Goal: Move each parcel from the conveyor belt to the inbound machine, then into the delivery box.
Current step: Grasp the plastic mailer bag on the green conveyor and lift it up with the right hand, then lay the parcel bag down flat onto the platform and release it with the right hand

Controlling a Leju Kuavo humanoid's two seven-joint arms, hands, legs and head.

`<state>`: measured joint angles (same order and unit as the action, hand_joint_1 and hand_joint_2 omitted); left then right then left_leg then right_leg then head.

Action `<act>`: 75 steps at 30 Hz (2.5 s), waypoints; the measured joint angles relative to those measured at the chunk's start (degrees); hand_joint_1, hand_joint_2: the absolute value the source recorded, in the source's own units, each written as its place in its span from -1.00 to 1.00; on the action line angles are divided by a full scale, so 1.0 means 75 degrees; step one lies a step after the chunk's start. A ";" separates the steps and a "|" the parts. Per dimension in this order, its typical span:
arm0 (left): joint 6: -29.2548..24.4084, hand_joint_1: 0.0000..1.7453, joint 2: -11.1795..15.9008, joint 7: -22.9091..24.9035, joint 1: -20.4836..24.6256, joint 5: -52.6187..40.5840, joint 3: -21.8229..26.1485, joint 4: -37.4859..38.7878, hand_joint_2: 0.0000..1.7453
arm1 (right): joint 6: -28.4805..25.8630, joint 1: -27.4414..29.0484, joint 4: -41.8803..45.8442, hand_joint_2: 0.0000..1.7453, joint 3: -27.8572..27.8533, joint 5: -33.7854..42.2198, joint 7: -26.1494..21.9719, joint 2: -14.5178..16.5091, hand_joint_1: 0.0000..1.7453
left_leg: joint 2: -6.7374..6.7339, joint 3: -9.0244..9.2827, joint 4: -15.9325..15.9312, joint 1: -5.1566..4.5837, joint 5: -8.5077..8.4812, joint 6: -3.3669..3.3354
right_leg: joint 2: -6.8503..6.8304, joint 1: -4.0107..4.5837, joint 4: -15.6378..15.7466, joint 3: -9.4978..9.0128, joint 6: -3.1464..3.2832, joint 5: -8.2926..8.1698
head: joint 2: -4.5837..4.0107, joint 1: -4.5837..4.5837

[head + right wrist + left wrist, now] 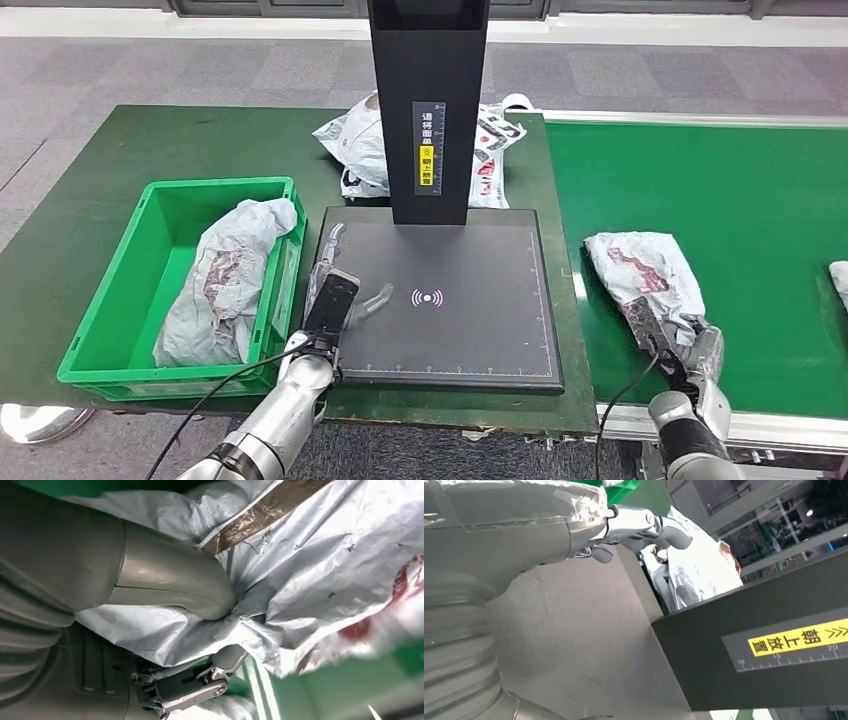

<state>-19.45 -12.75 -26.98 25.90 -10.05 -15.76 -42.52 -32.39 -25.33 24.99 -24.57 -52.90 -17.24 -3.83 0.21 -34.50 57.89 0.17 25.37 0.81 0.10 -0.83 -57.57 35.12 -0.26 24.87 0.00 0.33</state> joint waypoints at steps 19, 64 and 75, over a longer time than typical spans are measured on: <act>-0.0500 -1.00 -0.0085 -0.0263 -0.0086 -0.0726 0.0224 -0.0215 1.00 | -0.1006 0.1783 0.5852 1.00 0.3230 0.2156 -0.1779 0.1178 1.00 | 0.0007 -0.0003 -0.0002 0.0002 0.0001 0.0001 | -0.0011 0.0003 0.0000 0.0009 -0.0001 0.0011 | 0.0000 -0.0001; -0.0648 -1.00 0.0039 -0.0935 0.0101 0.0458 0.0396 -0.0345 1.00 | 0.2095 0.1654 0.4418 1.00 0.6992 0.1169 0.1202 0.0348 -1.00 | 0.0003 0.0013 0.0001 0.0001 0.0002 -0.0001 | -0.0004 0.0001 0.0003 -0.0009 -0.0005 0.0008 | 0.0000 0.0000; -0.0993 -1.00 -0.0090 -0.1519 0.0165 0.0361 0.0270 -0.0289 1.00 | 0.0948 0.2128 0.5087 1.00 0.6195 0.3333 -0.0818 0.0345 -1.00 | 0.0003 0.0008 0.0001 -0.0001 0.0006 -0.0004 | -0.0001 -0.0001 0.0004 -0.0001 -0.0006 0.0009 | 0.0000 0.0000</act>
<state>-26.90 -13.43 -38.37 27.14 -7.34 -13.73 -44.69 -25.28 -9.38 63.14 21.89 -27.91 -23.38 -1.25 0.24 -34.44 57.90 0.16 25.42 0.78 0.09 -0.84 -57.55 35.11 -0.30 24.94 0.00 0.33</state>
